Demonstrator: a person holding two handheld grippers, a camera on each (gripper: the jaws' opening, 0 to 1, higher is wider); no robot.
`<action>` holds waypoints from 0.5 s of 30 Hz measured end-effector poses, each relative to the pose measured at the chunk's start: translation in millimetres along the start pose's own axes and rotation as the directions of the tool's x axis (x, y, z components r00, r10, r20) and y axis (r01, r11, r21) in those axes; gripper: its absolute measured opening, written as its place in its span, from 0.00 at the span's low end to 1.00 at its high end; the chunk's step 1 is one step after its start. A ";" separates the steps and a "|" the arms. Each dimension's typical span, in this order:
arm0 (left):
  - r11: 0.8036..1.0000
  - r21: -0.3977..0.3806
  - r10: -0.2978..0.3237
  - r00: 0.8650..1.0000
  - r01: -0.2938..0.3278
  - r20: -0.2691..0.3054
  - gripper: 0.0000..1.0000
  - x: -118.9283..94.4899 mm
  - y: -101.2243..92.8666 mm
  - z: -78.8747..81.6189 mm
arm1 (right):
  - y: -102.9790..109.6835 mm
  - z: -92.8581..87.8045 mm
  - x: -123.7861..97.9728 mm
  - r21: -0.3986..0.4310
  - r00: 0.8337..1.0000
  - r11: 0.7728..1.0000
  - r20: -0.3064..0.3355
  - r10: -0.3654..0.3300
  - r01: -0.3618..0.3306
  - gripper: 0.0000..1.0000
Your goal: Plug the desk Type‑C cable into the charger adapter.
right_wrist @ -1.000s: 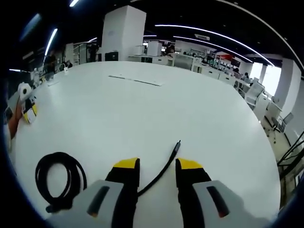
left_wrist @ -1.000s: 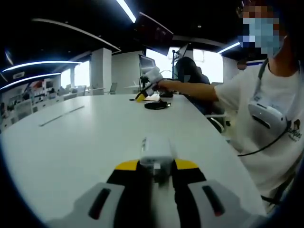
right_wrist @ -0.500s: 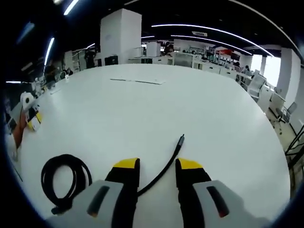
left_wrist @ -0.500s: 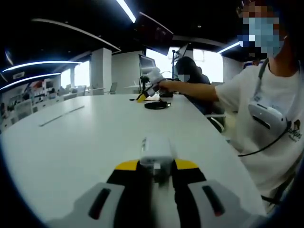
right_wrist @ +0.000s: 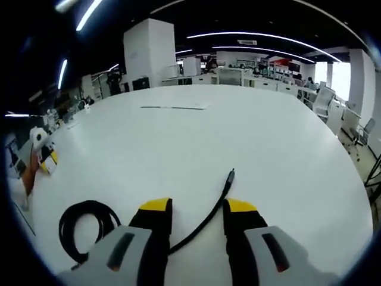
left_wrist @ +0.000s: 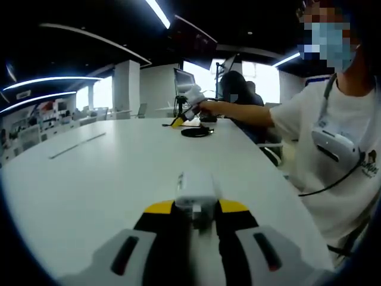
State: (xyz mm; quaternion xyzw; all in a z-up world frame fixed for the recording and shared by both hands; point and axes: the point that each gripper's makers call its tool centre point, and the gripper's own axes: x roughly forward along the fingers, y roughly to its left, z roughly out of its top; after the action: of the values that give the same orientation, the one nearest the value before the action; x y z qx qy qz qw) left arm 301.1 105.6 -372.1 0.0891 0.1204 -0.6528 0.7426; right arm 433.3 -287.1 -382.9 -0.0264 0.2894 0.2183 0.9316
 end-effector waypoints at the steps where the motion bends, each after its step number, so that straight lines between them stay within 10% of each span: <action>1: 1.000 0.000 0.000 1.000 0.000 0.000 0.25 0.0 0.0 -0.1 | 1.0 0.1 0.3 0.000 1.000 1.000 0.000 0.003 -0.003 0.35; 15: 1.000 -0.001 -0.001 1.000 0.001 0.000 0.25 0.2 -0.8 -0.2 | 6.7 4.3 7.1 -0.013 1.000 1.000 0.000 0.028 -0.028 0.37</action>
State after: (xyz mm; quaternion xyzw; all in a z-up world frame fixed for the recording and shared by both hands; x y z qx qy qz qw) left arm 300.3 105.4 -372.3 0.0887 0.1209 -0.6529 0.7424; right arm 438.0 -277.5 -382.7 -0.0283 0.2882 0.2332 0.9283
